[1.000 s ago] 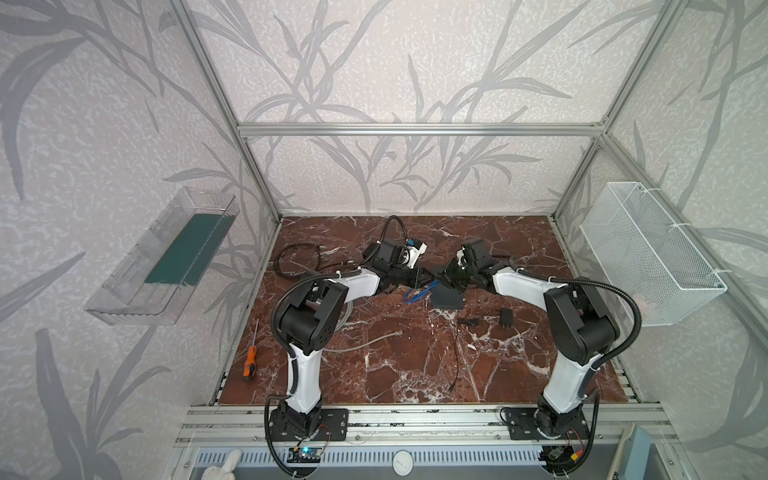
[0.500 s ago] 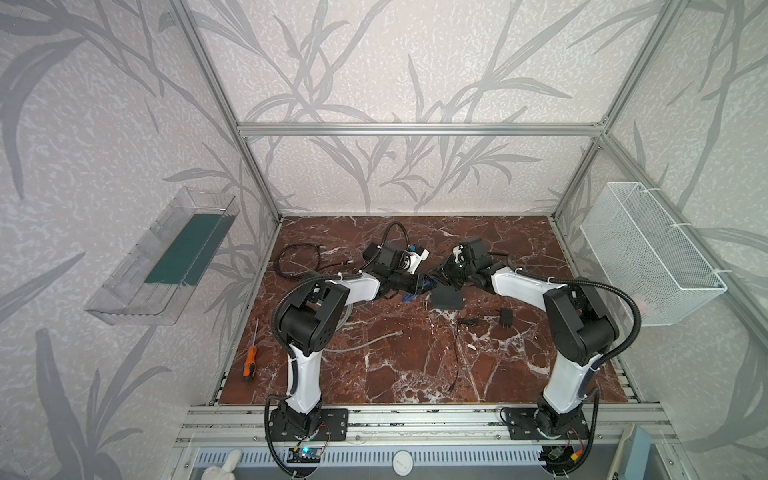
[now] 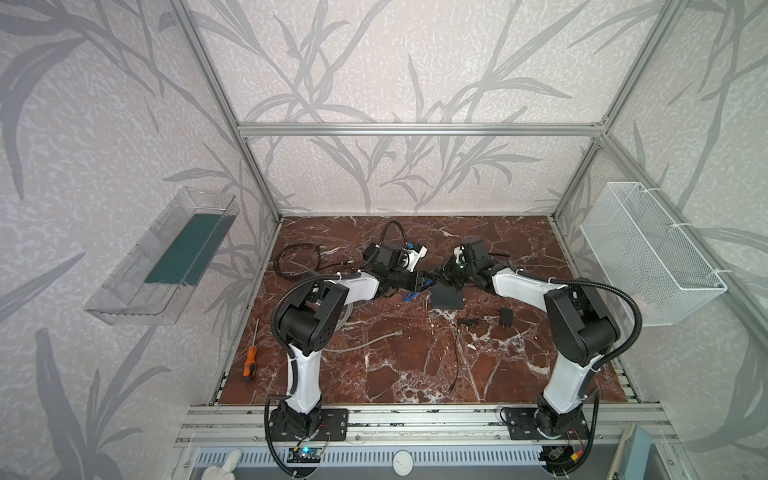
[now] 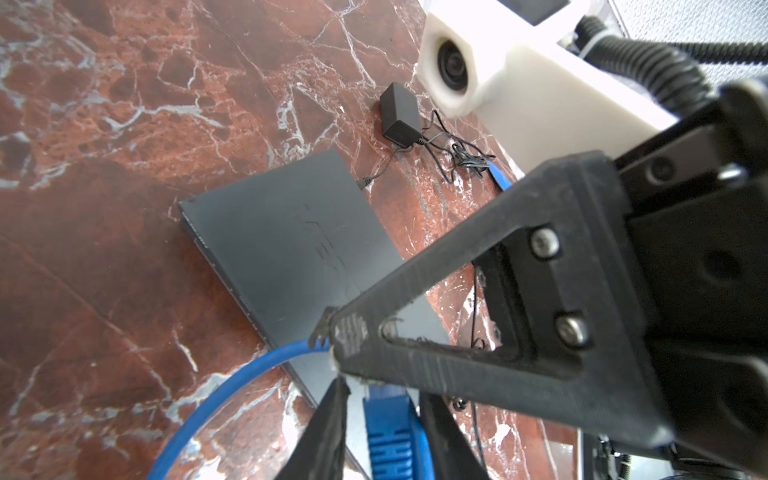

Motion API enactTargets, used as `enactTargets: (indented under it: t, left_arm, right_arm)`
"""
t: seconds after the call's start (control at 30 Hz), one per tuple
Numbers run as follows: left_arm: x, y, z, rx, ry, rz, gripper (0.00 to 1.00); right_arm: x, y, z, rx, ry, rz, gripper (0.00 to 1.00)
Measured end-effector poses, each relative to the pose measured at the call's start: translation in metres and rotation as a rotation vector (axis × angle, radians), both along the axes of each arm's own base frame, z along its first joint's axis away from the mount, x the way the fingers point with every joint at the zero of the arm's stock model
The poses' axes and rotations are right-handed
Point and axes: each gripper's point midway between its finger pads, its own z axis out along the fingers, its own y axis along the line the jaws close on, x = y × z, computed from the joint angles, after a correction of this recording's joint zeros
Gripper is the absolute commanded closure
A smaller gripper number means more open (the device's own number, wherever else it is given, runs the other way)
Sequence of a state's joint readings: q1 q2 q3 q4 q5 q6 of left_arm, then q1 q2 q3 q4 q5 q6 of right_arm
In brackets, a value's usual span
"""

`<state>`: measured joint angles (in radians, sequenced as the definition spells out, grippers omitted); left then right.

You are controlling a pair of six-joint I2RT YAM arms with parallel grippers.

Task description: Insert the plug into the switch port

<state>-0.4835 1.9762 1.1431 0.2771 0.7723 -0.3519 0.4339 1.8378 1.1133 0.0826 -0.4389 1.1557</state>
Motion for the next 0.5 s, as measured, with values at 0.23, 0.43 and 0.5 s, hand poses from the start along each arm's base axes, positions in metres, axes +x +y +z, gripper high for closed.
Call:
enactTargets:
  t: [0.23, 0.43, 0.5]
  left_arm:
    - [0.000, 0.002, -0.003, 0.018, -0.007, 0.001, 0.86]
    - [-0.005, 0.016, -0.020, 0.121, -0.045, -0.052, 0.88]
    - [-0.010, 0.022, -0.027, 0.180, -0.063, -0.095, 0.88]
  right_arm:
    - [0.000, -0.001, 0.000, -0.004, -0.003, -0.004, 0.85]
    - [-0.003, -0.011, -0.004, -0.047, -0.016, 0.019, 0.65]
    - [-0.005, -0.020, -0.006, -0.091, -0.027, 0.040, 0.59]
